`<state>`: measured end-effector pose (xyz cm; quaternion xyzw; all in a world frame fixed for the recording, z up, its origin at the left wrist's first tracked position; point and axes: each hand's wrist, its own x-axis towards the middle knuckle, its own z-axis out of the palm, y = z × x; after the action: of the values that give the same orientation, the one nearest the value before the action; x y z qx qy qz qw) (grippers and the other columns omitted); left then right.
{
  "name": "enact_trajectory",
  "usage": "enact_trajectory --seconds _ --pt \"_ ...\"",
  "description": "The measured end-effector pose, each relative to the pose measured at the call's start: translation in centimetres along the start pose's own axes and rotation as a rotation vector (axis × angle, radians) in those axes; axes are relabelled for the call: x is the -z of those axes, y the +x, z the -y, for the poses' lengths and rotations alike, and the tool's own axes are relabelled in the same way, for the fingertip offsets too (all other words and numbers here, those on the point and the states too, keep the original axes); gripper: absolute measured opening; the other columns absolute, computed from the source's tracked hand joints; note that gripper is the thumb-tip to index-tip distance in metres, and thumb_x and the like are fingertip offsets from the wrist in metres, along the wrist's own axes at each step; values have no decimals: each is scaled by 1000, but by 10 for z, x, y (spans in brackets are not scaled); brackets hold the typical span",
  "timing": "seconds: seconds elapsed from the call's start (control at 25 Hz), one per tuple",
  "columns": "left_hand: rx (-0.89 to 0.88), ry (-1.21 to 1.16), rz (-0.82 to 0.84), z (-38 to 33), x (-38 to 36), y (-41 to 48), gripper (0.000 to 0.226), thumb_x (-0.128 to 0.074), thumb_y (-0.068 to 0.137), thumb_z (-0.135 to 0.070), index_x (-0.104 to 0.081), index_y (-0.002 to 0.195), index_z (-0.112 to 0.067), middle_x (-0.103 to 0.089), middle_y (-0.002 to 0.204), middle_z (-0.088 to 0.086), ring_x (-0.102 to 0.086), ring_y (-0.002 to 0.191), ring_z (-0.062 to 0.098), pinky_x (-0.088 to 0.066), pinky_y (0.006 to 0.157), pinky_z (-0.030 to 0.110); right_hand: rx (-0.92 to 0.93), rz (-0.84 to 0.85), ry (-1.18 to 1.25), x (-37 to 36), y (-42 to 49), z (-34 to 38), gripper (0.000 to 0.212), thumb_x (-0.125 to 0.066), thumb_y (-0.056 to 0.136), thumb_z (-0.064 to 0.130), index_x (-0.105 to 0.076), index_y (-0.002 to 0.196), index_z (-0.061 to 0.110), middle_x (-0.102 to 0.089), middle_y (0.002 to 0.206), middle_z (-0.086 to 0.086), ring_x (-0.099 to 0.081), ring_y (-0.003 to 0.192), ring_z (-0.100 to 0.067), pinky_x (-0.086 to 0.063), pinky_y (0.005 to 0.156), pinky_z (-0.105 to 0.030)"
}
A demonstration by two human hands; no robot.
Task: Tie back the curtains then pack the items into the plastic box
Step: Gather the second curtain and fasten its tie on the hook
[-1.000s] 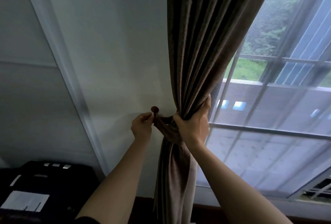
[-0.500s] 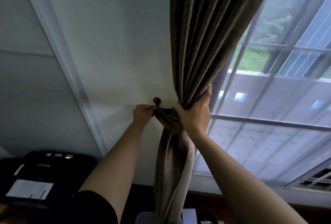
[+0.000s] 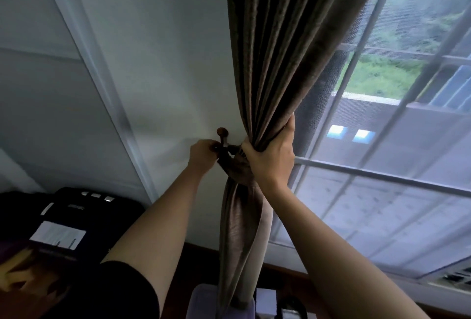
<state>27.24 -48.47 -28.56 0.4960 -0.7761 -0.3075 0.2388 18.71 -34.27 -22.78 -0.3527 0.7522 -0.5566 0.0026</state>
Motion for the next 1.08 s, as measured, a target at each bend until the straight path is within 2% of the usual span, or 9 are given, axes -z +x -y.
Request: enact_trajectory --seconds 0.2,0.32,0.48,0.56,0.64,0.76,0.88,1.0,1.08 --pt "56 -128 -142 6 -21 -6 23 -60 83 -5 -68 105 -3 -72 94 19 -68 85 29 -54 82 35 42 -3 0 1 3 -7 101 -71 70 30 -7 148 24 -41 144 -2 -46 126 -24 -40 89 -33" --pt "64 -263 -103 21 -23 -3 26 -69 79 -13 -70 105 -9 -71 97 14 -67 91 28 -54 85 41 52 -27 -14 1 5 -10 100 -72 69 30 -10 148 24 -42 145 -2 -47 125 -24 -41 88 -31" --pt "79 -471 -1 37 -21 7 22 -70 77 -3 -69 98 -10 -69 94 8 -67 93 27 -55 87 43 39 -104 -28 -4 6 -13 97 -76 69 34 -17 146 22 -44 142 0 -49 123 -24 -47 92 -40" --pt "16 -449 3 39 -22 14 18 -68 76 1 -63 88 -11 -65 81 4 -66 83 28 -58 77 35 27 -103 -54 -8 4 -19 100 -77 68 41 -16 145 25 -44 141 1 -49 124 -21 -47 92 -39" --pt "-125 -349 16 38 -23 18 13 -66 81 -2 -59 88 -10 -59 75 0 -60 71 21 -48 59 10 15 -102 -36 -10 -1 -28 101 -79 67 43 -16 144 27 -48 136 0 -51 119 -16 -48 89 -34" --pt "-266 -253 26 46 -24 25 14 -64 85 -9 -59 96 -2 -61 80 3 -55 67 12 -38 52 5 -25 -157 -75 -16 -34 -57 73 -73 78 25 -33 138 12 -51 125 -7 -52 112 -17 -41 88 -22" --pt "-182 -179 287 61 -32 28 21 -60 89 -10 -62 106 0 -69 102 16 -62 75 16 -43 58 6 -85 -125 -119 -27 -89 -83 39 -49 85 11 -47 124 9 -50 117 -8 -54 109 -22 -41 92 -24" --pt "-200 -94 559 64 -41 10 42 -56 85 -3 -53 127 -6 -59 127 10 -56 113 21 -40 88 17 -190 83 -55 -42 -108 -89 68 -39 73 11 -30 140 9 -36 141 -5 -35 133 -16 -24 110 -17" --pt "-169 -190 678 55 -42 -2 54 -57 81 -1 -46 133 -9 -55 124 4 -50 118 17 -40 93 22 -199 132 -4 -47 -94 -91 81 -43 69 19 -19 146 13 -27 144 6 -25 135 -5 -19 113 -20"
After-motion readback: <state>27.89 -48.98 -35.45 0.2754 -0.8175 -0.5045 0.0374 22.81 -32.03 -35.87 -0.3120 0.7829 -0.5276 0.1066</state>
